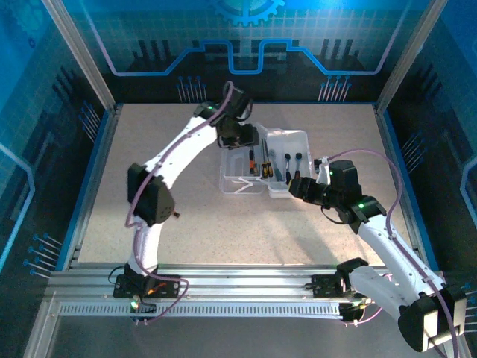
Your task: Pack the tool kit
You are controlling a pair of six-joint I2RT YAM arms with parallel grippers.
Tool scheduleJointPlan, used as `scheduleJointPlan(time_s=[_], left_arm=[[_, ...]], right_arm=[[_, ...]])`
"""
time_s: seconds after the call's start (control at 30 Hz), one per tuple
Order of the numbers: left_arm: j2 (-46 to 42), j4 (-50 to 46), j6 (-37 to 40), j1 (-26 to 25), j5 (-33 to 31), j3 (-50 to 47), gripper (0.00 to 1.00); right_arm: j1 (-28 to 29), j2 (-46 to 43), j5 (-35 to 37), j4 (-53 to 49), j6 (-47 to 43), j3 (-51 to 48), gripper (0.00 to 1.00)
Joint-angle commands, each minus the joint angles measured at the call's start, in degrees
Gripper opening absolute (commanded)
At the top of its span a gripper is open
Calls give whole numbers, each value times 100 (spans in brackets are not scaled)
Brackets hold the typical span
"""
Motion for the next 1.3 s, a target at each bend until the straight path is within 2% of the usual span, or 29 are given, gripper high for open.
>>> scheduleJointPlan(time_s=[0.0,0.13,0.23,0.3,0.37,0.47,0.6,0.7,0.87,1.27], left_arm=[[-1278,338,-135,397,-487,-1102,55],[-2539,973,-728,1110,-604,-3110,61],[-3363,1189,-1199,1871,-620,-4515,61],[-3784,1371,-1272,2373,-429,-5247,61],[-4005,1420,-1229,2666,-413,-5697,58],[-4023,1270,-1223,2967,-467,-5983,57],[-3646,1028,-1180,3299,-1012,-6169,47],[-3453,1196,-1171,3516,-1152,-6370,46],[-3149,1266,-1241,3670,-1318,-6444,44],[-2665,2146,-1153,3997,-867,-7001,37]], right_arm=[[123,62,-19,305,23,-6,49],[485,155,388,569,66,-47,64],[670,208,480,888,24,-150,65],[772,265,411,1025,-109,-156,65],[786,364,224,1125,-169,-151,64],[793,584,-30,1225,-154,-89,58],[790,881,-227,1197,-52,20,49],[819,939,-246,1185,15,7,45],[838,808,-139,1200,91,-98,43],[839,729,-25,989,20,-69,42]])
